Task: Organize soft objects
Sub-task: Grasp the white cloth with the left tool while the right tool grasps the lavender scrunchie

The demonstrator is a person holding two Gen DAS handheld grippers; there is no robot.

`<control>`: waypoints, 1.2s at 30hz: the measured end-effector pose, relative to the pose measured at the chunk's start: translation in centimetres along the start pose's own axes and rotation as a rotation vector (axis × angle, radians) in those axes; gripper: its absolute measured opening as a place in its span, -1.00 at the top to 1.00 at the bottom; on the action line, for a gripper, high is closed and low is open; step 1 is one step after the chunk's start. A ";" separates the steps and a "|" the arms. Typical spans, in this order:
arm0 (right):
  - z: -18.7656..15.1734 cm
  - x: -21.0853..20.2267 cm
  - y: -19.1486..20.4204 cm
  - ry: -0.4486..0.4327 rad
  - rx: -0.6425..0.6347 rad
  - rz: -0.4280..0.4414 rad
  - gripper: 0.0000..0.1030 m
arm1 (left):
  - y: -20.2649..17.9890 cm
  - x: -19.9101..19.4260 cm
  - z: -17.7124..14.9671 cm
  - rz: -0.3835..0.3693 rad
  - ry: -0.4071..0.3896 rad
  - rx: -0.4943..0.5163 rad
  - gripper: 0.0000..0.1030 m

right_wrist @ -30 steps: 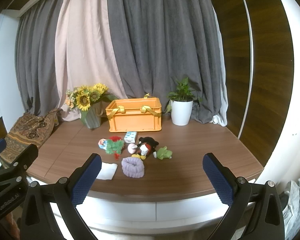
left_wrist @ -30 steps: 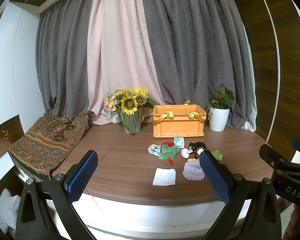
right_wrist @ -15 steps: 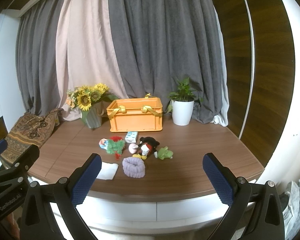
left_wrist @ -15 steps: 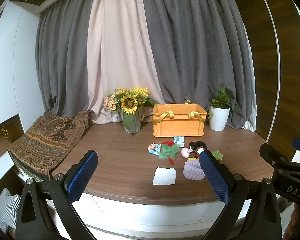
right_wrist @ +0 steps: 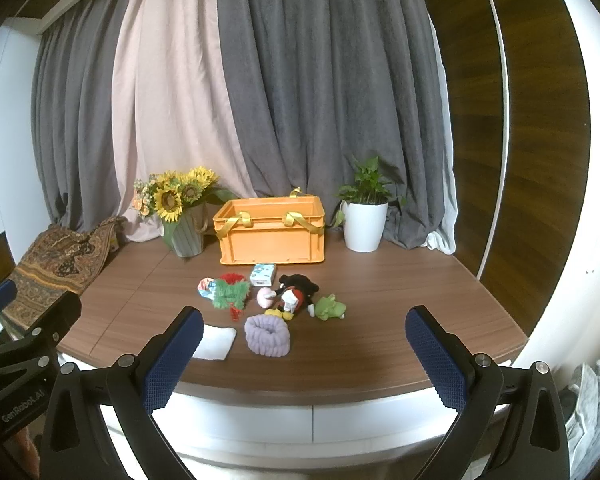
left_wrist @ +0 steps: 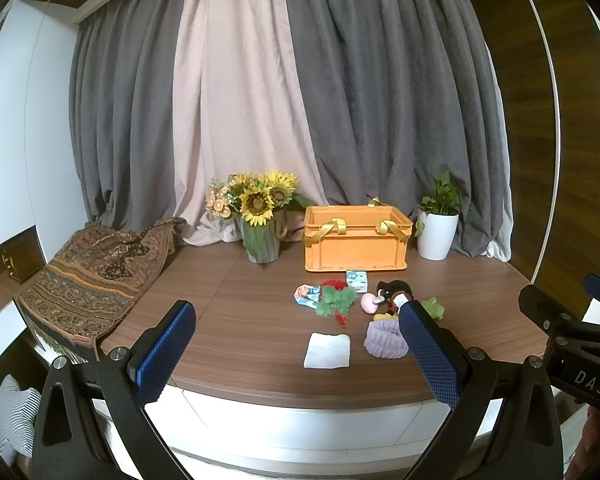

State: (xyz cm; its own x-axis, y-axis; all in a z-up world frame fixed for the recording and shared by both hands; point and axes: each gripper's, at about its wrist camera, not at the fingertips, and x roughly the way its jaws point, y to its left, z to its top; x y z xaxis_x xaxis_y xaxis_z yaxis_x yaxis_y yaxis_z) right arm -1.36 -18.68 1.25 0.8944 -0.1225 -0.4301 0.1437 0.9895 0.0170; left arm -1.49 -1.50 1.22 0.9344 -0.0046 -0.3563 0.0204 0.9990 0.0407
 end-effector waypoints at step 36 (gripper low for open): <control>-4.0 19.2 4.2 0.290 0.001 0.016 -0.93 | 0.8 21.8 -5.8 -0.223 0.325 0.170 -0.85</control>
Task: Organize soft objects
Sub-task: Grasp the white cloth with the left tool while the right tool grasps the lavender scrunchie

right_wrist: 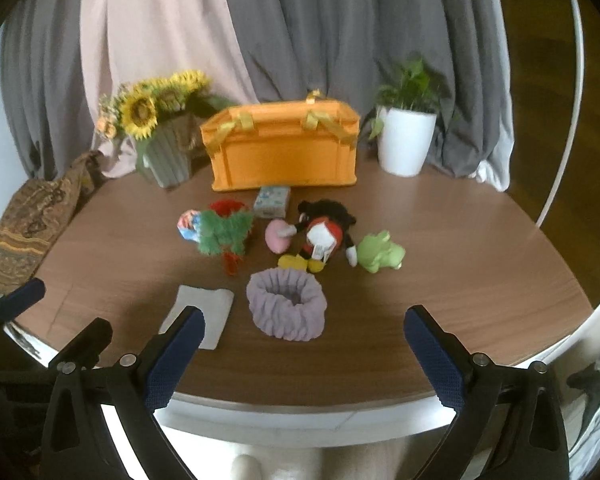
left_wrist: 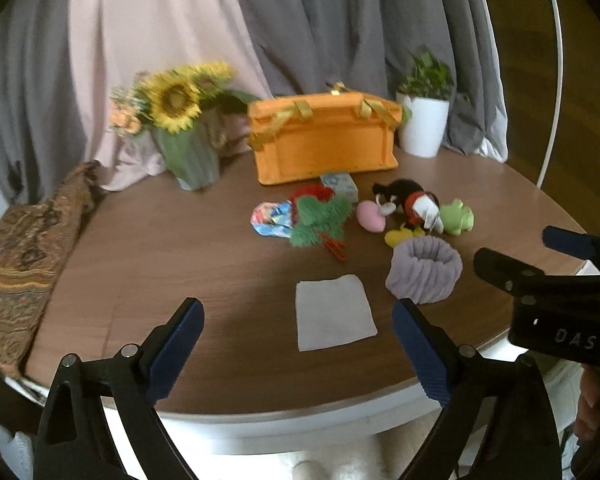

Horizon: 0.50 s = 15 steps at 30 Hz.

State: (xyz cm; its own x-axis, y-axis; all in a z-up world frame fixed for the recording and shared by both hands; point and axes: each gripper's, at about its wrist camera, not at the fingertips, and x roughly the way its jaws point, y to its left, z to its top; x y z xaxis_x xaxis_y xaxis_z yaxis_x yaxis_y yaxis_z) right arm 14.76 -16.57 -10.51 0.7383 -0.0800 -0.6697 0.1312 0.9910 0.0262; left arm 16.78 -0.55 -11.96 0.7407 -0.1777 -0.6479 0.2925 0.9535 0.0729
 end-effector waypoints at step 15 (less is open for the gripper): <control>0.2 7.3 1.0 0.142 -0.012 -0.033 -0.74 | -0.1 7.6 0.1 -0.141 0.110 0.080 -0.58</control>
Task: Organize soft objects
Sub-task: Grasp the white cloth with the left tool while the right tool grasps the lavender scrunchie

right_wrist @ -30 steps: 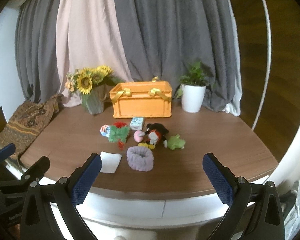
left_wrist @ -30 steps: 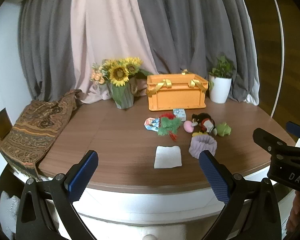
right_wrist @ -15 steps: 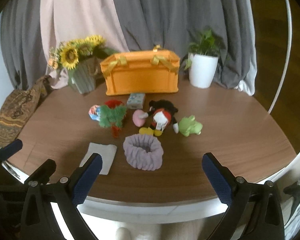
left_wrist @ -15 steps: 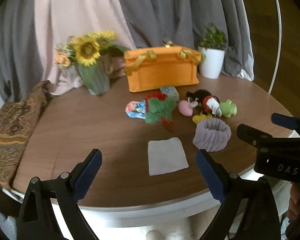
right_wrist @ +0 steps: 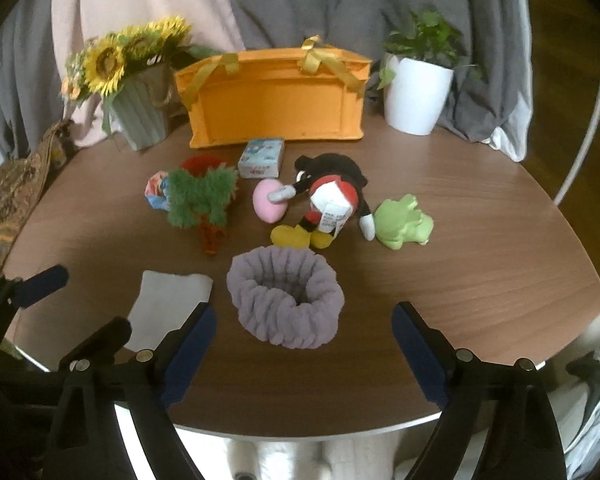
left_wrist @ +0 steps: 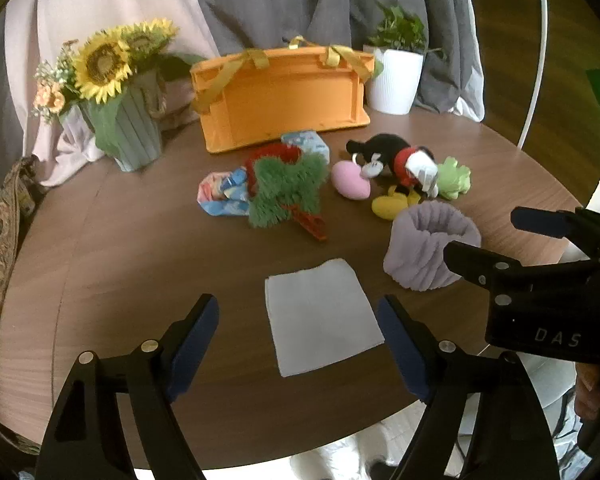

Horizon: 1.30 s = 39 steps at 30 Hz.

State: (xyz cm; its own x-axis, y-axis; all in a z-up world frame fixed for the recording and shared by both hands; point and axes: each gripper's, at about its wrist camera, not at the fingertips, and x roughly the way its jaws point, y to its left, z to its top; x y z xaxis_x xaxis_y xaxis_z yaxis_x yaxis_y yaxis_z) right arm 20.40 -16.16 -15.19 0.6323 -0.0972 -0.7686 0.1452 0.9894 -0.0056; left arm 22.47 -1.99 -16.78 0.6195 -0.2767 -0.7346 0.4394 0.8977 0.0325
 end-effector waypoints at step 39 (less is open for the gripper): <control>0.1 5.9 -0.9 0.115 -0.157 0.232 0.27 | -2.0 5.3 -0.6 0.006 0.105 -0.194 0.61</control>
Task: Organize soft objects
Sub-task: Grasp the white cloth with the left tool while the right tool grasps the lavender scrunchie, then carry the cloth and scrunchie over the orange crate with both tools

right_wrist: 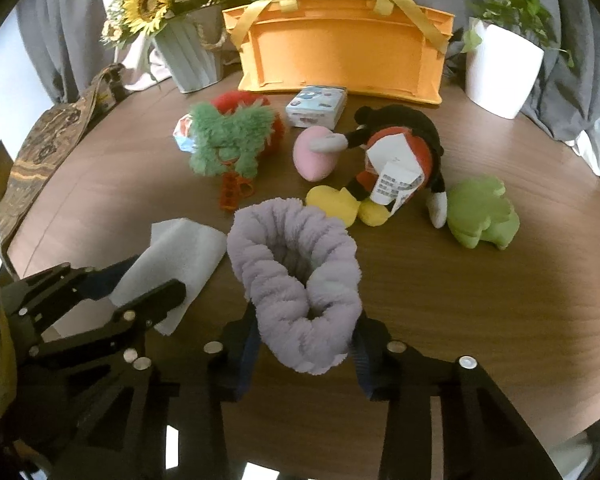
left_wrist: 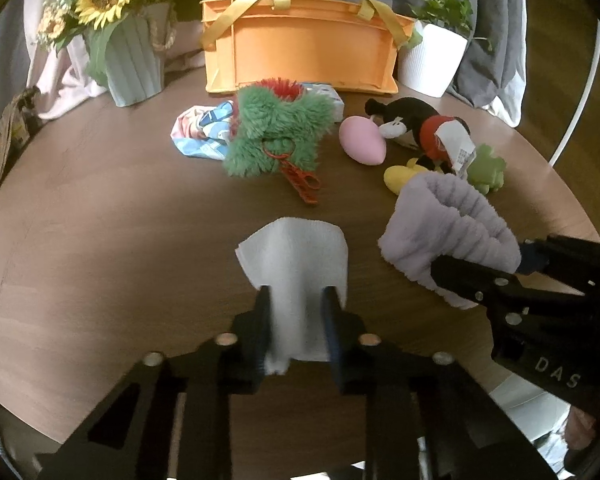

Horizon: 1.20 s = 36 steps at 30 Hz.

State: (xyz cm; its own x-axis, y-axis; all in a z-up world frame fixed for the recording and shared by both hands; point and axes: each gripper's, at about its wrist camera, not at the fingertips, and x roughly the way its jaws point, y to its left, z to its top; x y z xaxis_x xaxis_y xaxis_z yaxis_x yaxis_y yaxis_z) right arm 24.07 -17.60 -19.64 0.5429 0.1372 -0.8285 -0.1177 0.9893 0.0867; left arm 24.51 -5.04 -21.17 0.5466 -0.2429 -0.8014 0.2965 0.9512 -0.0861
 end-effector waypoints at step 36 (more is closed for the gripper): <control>9.7 -8.4 -0.7 -0.288 0.076 -0.007 0.38 | 0.8 -9.1 13.9 -0.030 -0.342 0.030 0.78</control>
State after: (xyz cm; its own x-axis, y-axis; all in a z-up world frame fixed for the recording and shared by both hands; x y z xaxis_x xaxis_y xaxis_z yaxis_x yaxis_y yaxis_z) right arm 27.70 -18.95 -7.36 0.7583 0.1281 -0.6393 -0.0563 0.9897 0.1315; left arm 30.61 -4.72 -5.73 0.7668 -0.3252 -0.5534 0.3363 0.9379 -0.0851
